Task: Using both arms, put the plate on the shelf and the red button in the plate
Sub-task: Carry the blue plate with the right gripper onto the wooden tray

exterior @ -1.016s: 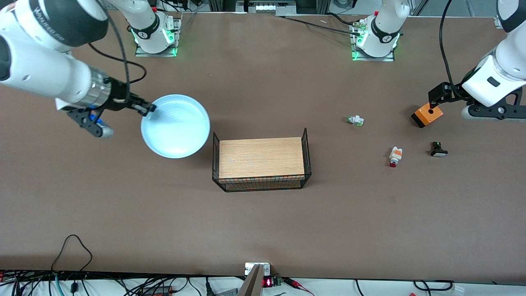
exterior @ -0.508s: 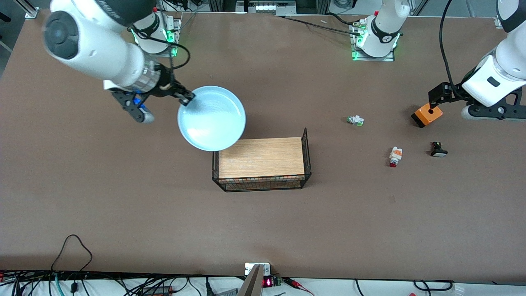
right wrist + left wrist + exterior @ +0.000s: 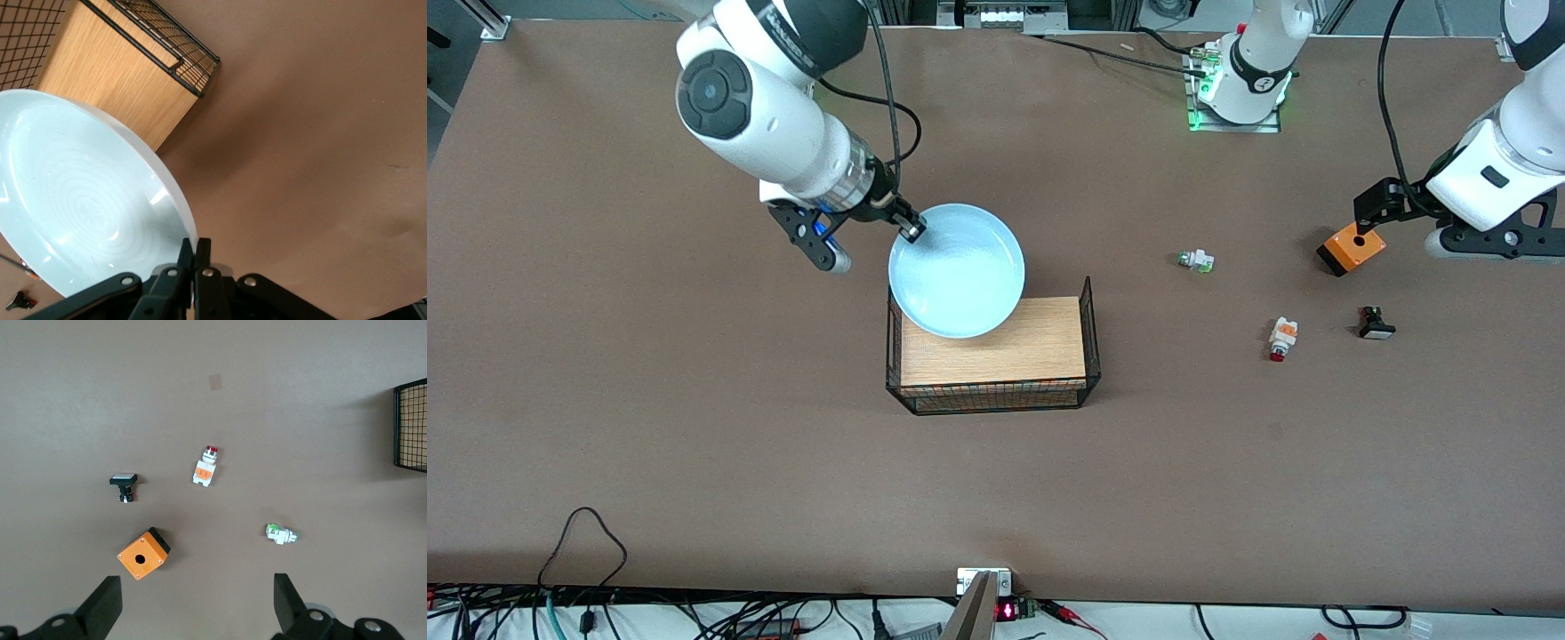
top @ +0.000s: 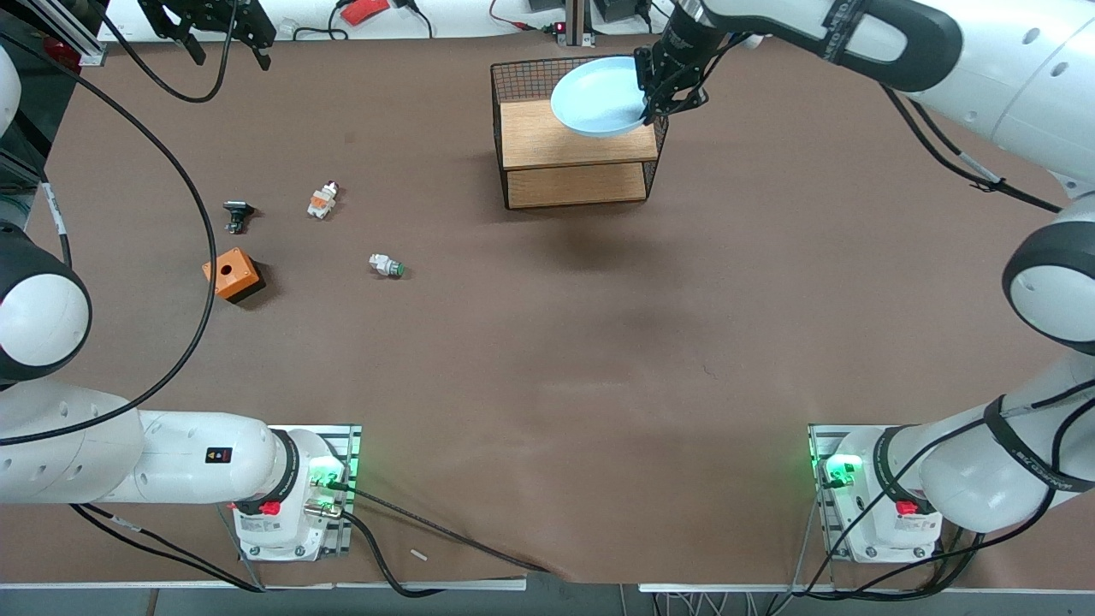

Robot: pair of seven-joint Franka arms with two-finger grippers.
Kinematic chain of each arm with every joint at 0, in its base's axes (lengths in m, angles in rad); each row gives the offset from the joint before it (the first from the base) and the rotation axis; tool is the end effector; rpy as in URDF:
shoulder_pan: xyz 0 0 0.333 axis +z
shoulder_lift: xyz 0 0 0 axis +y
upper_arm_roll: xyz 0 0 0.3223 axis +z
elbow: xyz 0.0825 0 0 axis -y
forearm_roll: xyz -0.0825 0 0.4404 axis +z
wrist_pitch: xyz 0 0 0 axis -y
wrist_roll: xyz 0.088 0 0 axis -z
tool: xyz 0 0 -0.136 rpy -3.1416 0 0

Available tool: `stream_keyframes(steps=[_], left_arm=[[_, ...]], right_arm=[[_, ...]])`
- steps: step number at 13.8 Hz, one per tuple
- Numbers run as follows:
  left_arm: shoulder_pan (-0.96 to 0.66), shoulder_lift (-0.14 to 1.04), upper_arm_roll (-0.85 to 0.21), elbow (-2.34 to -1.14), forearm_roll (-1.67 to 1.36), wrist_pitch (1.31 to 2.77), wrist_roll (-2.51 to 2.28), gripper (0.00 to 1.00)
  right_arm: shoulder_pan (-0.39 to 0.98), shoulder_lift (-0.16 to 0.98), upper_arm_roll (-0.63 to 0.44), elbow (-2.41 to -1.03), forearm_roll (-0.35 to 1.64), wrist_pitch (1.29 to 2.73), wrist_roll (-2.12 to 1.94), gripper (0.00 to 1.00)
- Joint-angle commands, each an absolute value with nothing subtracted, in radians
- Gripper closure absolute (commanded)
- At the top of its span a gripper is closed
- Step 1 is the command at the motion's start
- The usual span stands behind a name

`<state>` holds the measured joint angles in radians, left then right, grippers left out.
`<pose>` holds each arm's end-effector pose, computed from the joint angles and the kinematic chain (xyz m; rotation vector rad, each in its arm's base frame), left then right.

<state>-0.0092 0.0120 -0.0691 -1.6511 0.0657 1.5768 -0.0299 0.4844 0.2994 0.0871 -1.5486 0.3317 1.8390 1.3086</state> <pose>0.6073 -0.0385 0.5531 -3.0686 0.0793 0.1269 0.5799 0.4080 0.4459 -2.6677 1.1769 0.4176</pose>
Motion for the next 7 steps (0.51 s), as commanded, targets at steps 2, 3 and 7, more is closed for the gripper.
stream_keyframes(steps=[2,3,7], left_arm=[[-0.008,0.025,-0.069,-1.623,0.052,1.555,-0.023,0.00],[-0.008,0.025,-0.069,-1.623,0.052,1.555,-0.023,0.00],[-0.008,0.025,-0.069,-1.623,0.052,1.555,-0.023,0.00]], right_arm=[[0.495,0.366,0.078,-1.519,0.345,1.896,1.322,1.00],[0.500,0.374,0.078,-1.520,0.347,1.913,1.322,1.00],[0.515,0.406,0.078,-1.526,0.347,1.953,1.324,1.00]])
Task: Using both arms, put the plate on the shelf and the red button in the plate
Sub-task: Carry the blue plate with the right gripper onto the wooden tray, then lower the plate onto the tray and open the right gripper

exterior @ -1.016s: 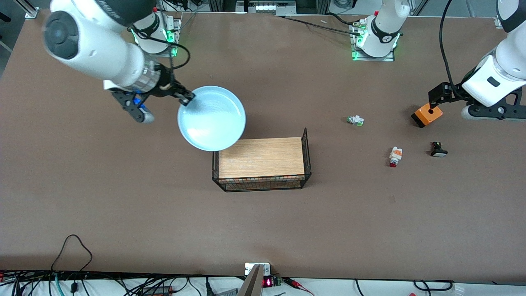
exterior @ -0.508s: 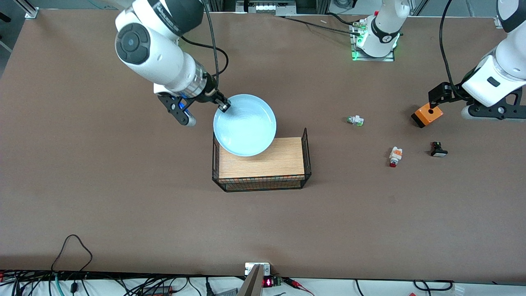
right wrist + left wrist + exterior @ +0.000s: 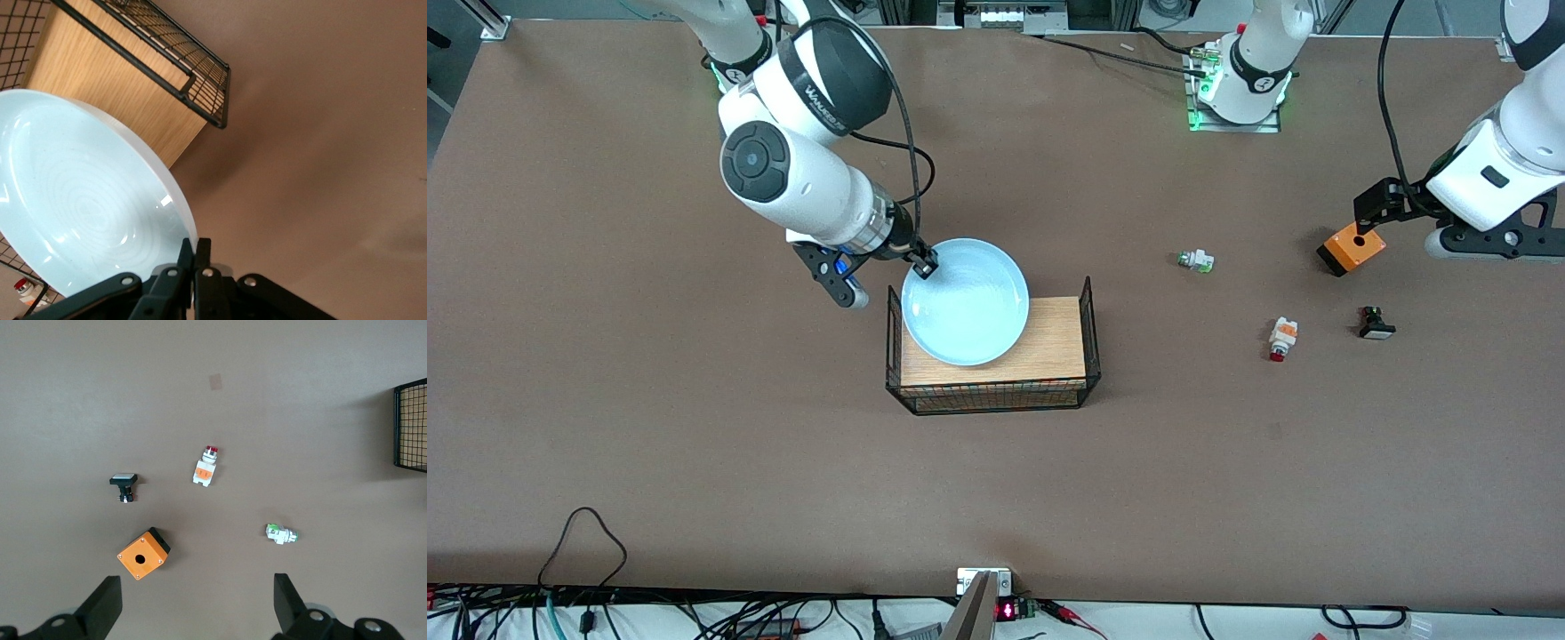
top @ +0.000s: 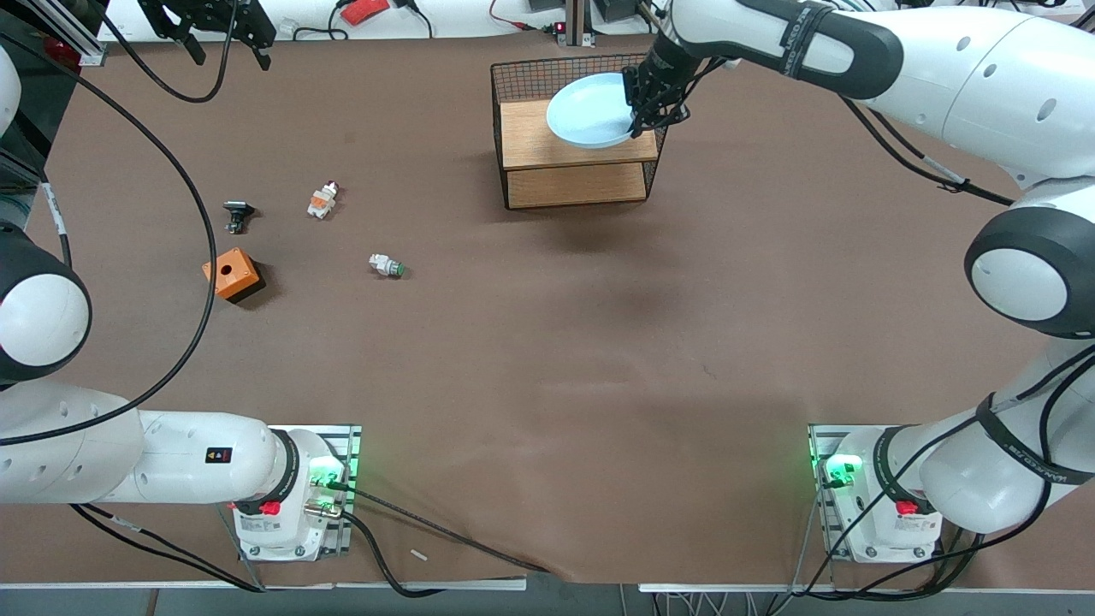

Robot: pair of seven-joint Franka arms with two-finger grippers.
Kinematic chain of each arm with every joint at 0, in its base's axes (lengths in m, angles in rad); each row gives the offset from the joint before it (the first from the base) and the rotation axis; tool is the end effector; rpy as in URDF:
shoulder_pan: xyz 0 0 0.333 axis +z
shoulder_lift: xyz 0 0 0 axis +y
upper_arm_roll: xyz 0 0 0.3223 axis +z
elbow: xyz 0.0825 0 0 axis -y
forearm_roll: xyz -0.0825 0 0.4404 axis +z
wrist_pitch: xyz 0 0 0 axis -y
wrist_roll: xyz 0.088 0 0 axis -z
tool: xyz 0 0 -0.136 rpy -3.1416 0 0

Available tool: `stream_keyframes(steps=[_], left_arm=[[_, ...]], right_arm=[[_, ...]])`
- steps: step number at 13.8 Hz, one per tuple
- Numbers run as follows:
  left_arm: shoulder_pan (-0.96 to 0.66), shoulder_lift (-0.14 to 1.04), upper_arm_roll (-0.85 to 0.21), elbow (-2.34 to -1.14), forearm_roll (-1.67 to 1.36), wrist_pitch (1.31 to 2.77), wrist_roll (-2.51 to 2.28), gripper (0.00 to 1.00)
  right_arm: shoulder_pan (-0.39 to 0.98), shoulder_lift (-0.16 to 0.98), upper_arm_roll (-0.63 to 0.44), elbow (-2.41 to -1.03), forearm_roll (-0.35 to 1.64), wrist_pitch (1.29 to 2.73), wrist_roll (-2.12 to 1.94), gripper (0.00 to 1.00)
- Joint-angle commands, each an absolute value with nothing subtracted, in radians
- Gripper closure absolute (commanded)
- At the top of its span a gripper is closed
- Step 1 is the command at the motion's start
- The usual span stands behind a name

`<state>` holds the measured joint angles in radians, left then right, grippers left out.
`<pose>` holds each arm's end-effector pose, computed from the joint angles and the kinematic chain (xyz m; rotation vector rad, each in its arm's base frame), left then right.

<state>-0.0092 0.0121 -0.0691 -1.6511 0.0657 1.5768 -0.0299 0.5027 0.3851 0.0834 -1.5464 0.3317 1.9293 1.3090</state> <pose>0.6073 -0.0385 0.5530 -3.0686 0.0793 0.1271 0.5929 0.4238 0.3930 -2.6582 1.1978 0.4099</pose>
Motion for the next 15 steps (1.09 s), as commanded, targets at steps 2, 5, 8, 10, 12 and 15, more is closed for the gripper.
stream_keyframes(steps=[2,5,8,10,12,15], left_arm=[[-0.006,0.026,-0.068,-1.623,0.054,1.559,-0.023,0.00],[0.003,0.032,-0.066,-1.624,0.057,1.563,-0.023,0.00],[0.009,0.040,-0.064,-1.626,0.057,1.563,-0.023,0.00],[0.017,0.043,-0.063,-1.628,0.055,1.562,-0.028,0.00],[0.025,0.051,-0.063,-1.628,0.055,1.562,-0.031,0.00],[0.025,0.051,-0.060,-1.628,0.055,1.559,-0.031,0.00]], right_arm=[[0.515,0.426,0.077,-1.529,0.347,1.971,1.307,1.00],[0.529,0.440,0.075,-1.548,0.336,2.019,1.302,1.00],[0.532,0.452,0.074,-1.559,0.341,2.054,1.298,1.00],[0.531,0.453,0.074,-1.566,0.339,2.054,1.284,1.00],[0.526,0.453,0.071,-1.575,0.341,2.052,1.270,1.00],[0.517,0.453,0.071,-1.582,0.342,2.052,1.262,0.65]])
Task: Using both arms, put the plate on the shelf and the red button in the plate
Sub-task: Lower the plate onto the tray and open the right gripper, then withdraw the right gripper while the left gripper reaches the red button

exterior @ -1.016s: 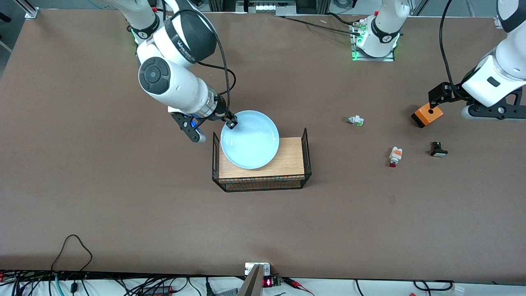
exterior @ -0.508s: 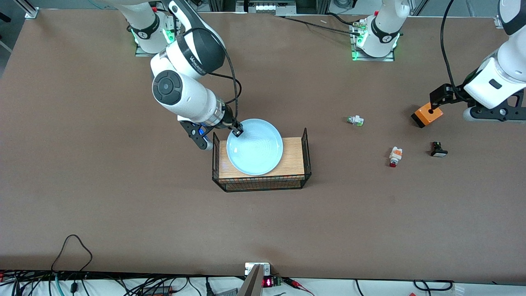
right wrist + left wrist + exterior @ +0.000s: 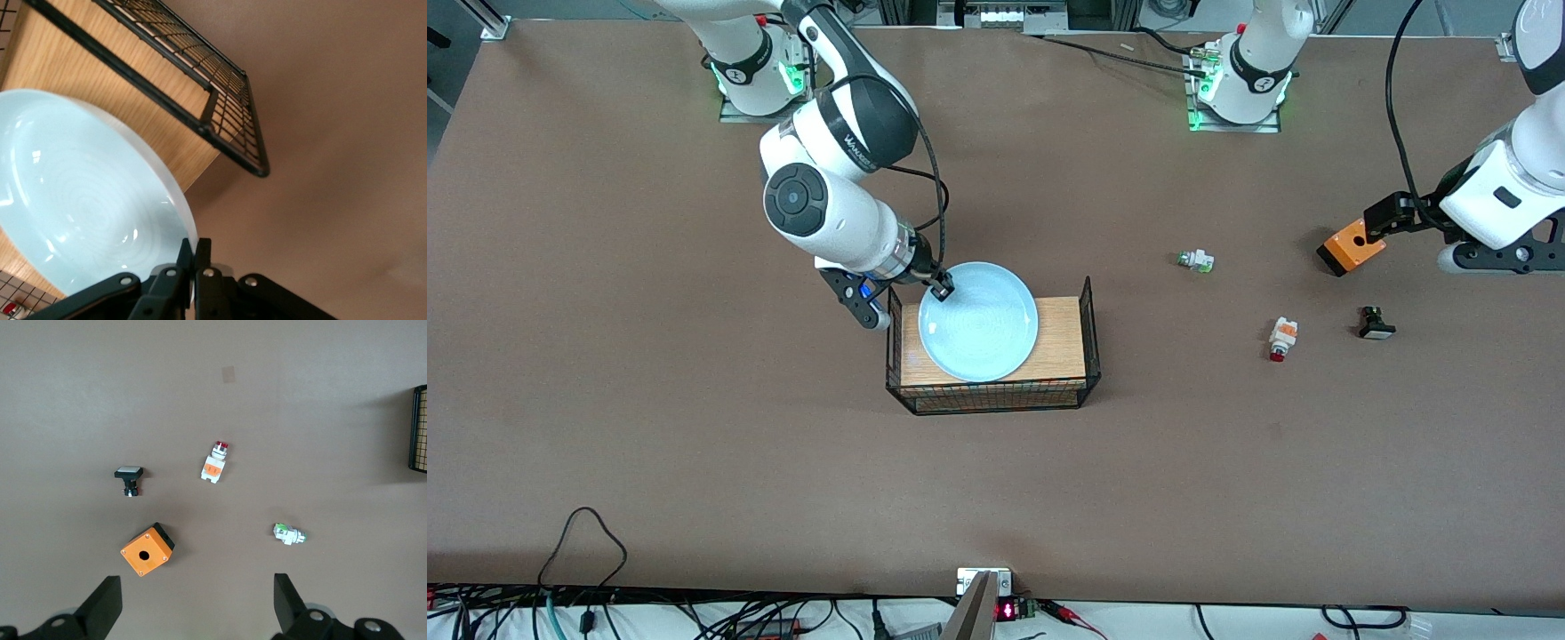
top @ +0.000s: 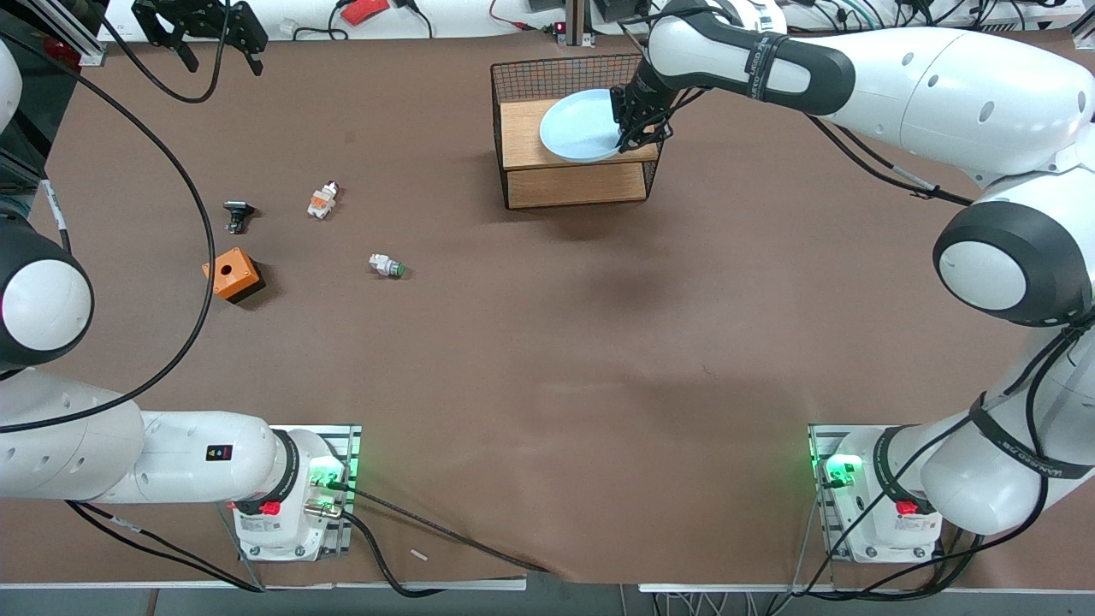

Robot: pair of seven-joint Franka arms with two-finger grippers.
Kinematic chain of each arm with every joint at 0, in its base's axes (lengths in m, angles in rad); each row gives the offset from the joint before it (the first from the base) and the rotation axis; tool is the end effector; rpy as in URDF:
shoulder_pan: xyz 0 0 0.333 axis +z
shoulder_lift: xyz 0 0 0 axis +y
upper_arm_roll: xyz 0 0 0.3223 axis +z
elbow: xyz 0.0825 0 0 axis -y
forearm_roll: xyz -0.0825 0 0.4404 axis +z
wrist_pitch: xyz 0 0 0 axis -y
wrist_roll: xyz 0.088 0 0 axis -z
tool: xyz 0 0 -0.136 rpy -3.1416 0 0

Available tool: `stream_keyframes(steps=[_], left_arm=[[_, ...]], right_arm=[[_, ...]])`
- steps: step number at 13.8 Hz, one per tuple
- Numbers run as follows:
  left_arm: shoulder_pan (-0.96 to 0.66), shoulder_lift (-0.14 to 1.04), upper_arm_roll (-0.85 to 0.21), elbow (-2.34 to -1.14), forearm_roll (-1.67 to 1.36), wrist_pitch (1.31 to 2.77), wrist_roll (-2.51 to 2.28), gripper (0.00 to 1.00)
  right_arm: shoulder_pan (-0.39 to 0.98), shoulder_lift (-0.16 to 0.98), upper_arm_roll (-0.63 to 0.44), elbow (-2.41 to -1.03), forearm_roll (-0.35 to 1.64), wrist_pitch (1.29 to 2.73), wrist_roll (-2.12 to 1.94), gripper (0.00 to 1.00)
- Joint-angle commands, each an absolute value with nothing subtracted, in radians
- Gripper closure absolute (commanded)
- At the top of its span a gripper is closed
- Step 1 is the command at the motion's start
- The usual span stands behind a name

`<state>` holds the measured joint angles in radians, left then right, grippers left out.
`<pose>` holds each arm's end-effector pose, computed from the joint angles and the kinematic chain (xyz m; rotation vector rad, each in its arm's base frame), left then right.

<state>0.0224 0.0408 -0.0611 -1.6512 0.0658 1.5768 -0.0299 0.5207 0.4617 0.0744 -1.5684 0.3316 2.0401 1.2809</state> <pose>0.6144 -0.0143 0.5354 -3.0696 0.0201 0.1734 0.6014 0.4322 0.3341 -2.6592 1.1932 0.3820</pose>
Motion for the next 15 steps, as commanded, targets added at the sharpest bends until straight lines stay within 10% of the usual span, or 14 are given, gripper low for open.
stream_keyframes(steps=[1,11,15], left_arm=[[0.026,0.051,-0.060,-1.628,0.055,1.555,-0.032,0.00],[0.044,0.297,-0.063,-1.646,0.087,1.578,0.004,0.00],[0.049,0.334,-0.061,-1.855,0.089,1.923,0.110,0.00]], right_arm=[[0.514,0.453,0.069,-1.582,0.341,2.049,1.266,0.01],[0.557,0.318,0.069,-1.569,0.137,2.037,1.252,0.00],[0.425,0.256,0.069,-1.572,0.135,1.952,0.874,0.00]])
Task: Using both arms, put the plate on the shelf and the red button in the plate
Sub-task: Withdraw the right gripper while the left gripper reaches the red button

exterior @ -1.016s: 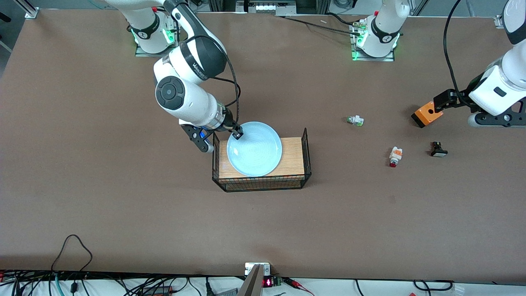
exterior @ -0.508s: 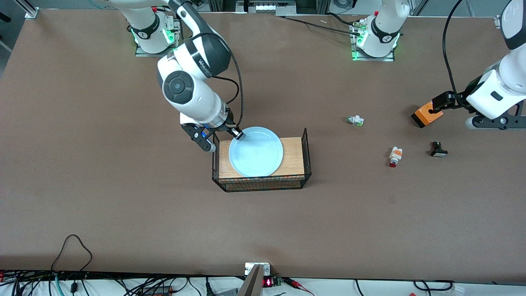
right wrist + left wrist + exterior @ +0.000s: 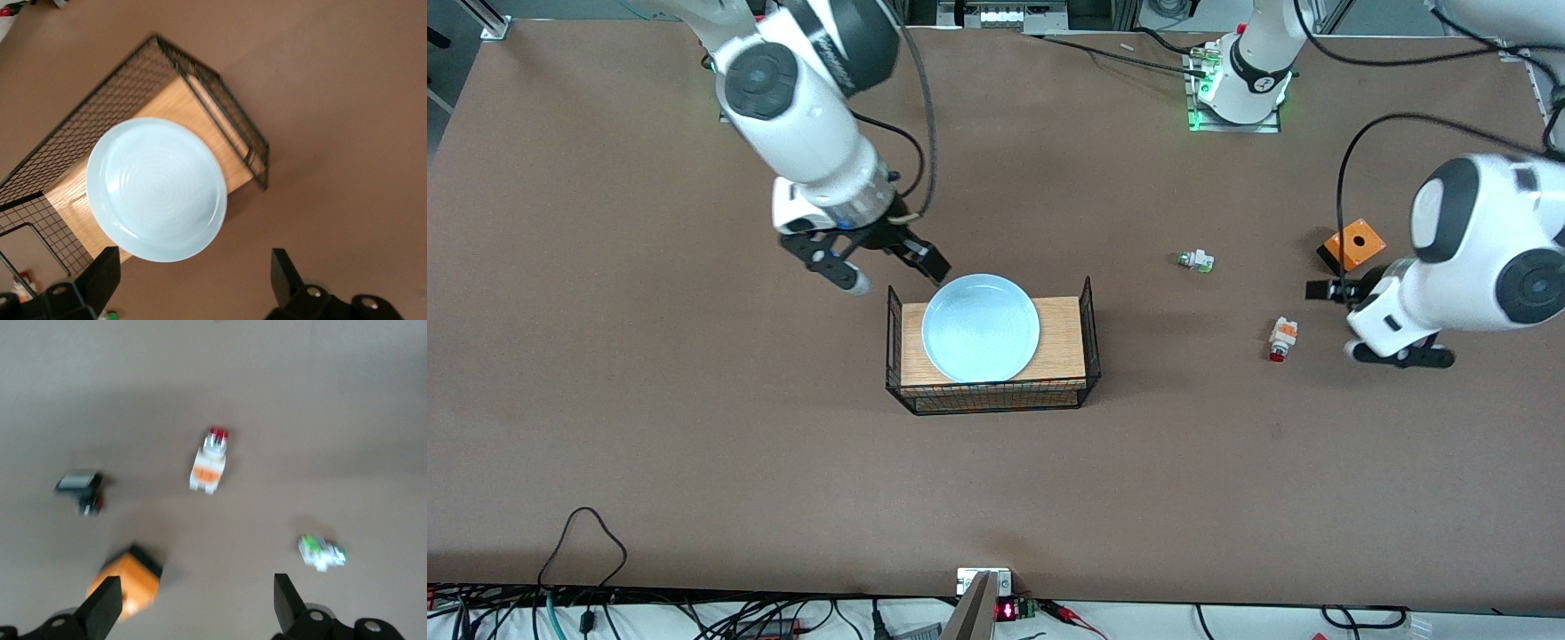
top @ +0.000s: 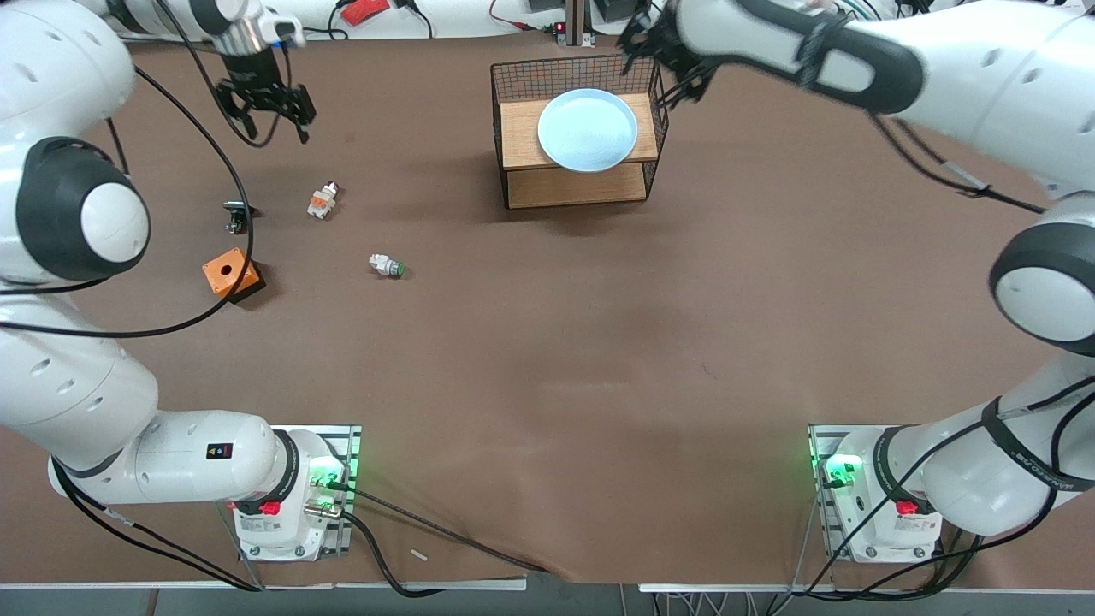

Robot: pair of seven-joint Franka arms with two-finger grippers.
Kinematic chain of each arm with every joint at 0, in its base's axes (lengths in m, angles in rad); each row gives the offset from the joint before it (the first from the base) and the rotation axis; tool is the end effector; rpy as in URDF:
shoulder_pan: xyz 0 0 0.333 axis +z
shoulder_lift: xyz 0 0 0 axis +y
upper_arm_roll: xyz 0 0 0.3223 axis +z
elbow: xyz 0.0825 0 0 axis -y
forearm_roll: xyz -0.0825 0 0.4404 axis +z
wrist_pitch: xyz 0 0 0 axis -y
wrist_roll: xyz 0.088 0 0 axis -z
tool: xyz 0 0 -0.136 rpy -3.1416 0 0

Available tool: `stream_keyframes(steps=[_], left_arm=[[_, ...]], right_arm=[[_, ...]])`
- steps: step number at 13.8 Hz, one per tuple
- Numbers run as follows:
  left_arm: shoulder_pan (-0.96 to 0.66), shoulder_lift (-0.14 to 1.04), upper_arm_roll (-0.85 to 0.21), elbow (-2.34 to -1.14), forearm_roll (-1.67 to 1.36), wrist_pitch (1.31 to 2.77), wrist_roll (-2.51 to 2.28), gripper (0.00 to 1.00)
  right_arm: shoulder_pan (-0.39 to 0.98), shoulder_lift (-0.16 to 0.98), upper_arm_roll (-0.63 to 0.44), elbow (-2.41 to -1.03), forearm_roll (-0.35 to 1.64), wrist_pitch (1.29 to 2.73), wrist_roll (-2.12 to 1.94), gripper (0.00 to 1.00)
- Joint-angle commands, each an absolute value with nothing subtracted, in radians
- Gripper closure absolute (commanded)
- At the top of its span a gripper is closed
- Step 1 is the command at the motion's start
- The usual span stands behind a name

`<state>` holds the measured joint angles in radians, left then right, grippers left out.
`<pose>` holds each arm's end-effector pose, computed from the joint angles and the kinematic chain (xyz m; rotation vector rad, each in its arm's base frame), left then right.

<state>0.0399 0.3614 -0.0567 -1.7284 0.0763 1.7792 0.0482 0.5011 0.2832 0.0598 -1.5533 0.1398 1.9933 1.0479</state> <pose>0.6569 -0.0005 0.3026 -3.0550 0.1405 0.4786 0.6088 0.3923 0.4641 -2.8206 0.7777 -0.0029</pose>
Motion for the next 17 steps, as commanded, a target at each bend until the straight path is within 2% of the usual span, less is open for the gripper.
stream_keyframes(steps=[1,6,10,11,12,14,16,17], left_arm=[[0.051,0.333,-0.061,-1.929,0.089,2.047,0.162,0.00],[0.066,0.357,-0.058,-2.167,0.095,2.520,0.391,0.00],[0.095,0.442,-0.058,-2.198,0.094,2.654,0.411,0.00],[0.095,0.451,-0.060,-2.203,0.095,2.664,0.411,0.00],[0.095,0.451,-0.058,-2.204,0.095,2.665,0.411,0.08],[0.095,0.456,-0.060,-2.197,0.094,2.658,0.405,0.43],[0.094,0.454,-0.060,-2.195,0.095,2.651,0.416,0.74],[0.094,0.451,-0.060,-2.191,0.094,2.643,0.431,0.80]], right_arm=[[0.387,0.250,0.069,-1.572,0.132,1.910,0.779,0.00],[0.246,0.213,0.069,-1.572,-0.053,1.769,0.467,0.00],[0.086,0.181,0.064,-1.572,-0.061,1.750,0.148,0.00],[0.071,0.173,0.033,-1.572,-0.057,1.747,0.085,0.00],[0.075,0.164,-0.019,-1.572,-0.049,1.724,0.049,0.00],[0.084,0.137,-0.101,-1.572,-0.011,1.662,0.017,0.00],[0.072,0.111,-0.113,-1.572,-0.008,1.568,-0.058,0.00],[0.074,0.095,-0.115,-1.591,-0.009,1.577,-0.060,0.00]])
